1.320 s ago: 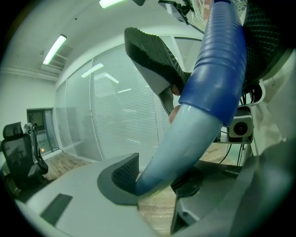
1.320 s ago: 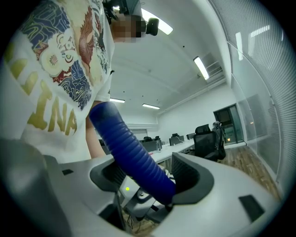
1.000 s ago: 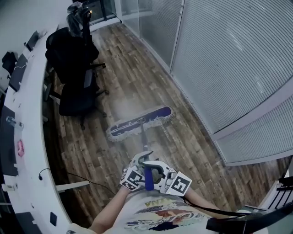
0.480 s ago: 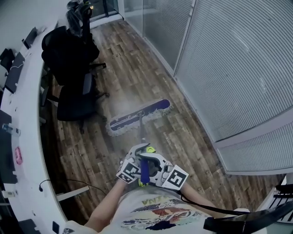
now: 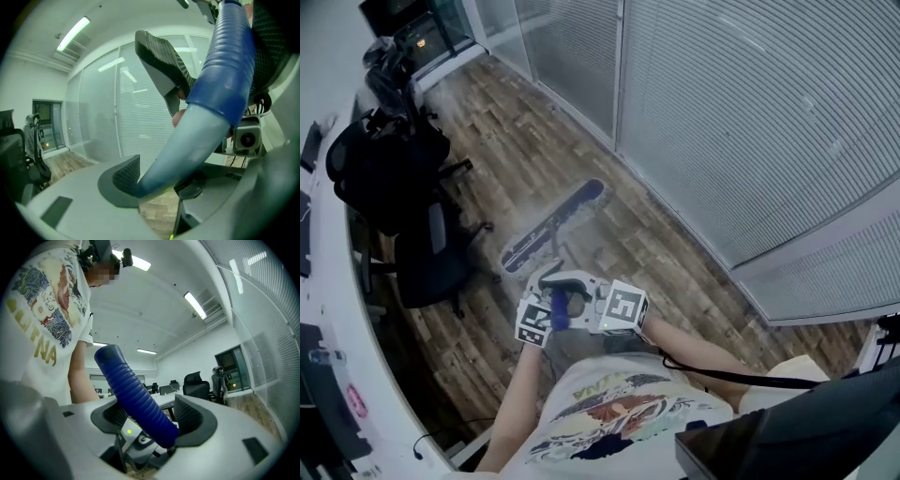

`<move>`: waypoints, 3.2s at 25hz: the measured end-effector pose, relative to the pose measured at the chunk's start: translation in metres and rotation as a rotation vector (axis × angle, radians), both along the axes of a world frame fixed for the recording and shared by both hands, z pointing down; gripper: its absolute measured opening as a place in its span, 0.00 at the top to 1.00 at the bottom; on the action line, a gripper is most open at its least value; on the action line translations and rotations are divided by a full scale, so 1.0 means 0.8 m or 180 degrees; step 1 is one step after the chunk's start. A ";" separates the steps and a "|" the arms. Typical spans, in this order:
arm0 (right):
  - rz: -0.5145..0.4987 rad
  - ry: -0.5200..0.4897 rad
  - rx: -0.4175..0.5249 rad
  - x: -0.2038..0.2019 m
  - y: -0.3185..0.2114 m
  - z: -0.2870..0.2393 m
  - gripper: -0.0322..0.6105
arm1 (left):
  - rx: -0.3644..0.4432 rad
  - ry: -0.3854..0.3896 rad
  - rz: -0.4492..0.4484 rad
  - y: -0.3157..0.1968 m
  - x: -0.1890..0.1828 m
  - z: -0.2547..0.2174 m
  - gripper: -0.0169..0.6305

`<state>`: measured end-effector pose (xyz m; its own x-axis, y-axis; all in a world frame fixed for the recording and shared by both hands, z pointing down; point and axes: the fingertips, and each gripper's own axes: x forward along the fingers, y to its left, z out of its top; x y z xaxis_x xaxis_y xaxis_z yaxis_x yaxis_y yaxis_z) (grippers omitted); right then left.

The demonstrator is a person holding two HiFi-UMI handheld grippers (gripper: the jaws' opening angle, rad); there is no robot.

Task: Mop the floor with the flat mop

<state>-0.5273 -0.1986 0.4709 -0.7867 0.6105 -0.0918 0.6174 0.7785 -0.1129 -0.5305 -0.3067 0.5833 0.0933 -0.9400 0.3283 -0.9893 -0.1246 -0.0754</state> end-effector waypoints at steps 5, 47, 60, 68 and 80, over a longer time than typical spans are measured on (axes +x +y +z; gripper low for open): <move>0.0050 0.0082 -0.0094 -0.039 -0.050 0.005 0.51 | -0.0091 -0.0069 0.0048 -0.046 -0.038 0.008 0.75; 0.0916 0.0486 0.0620 0.573 0.402 0.025 0.61 | 0.0050 0.0009 0.0531 0.408 0.590 0.013 0.73; 0.0743 0.0490 0.0581 0.755 0.562 0.021 0.61 | 0.0013 0.0051 0.0581 0.567 0.774 0.008 0.73; 0.0783 0.0375 0.0453 0.745 0.536 0.029 0.60 | 0.0096 -0.0031 0.0745 0.546 0.767 0.013 0.73; 0.0607 0.0468 0.0570 0.562 0.432 0.050 0.59 | 0.0060 0.0007 0.0731 0.435 0.584 0.036 0.73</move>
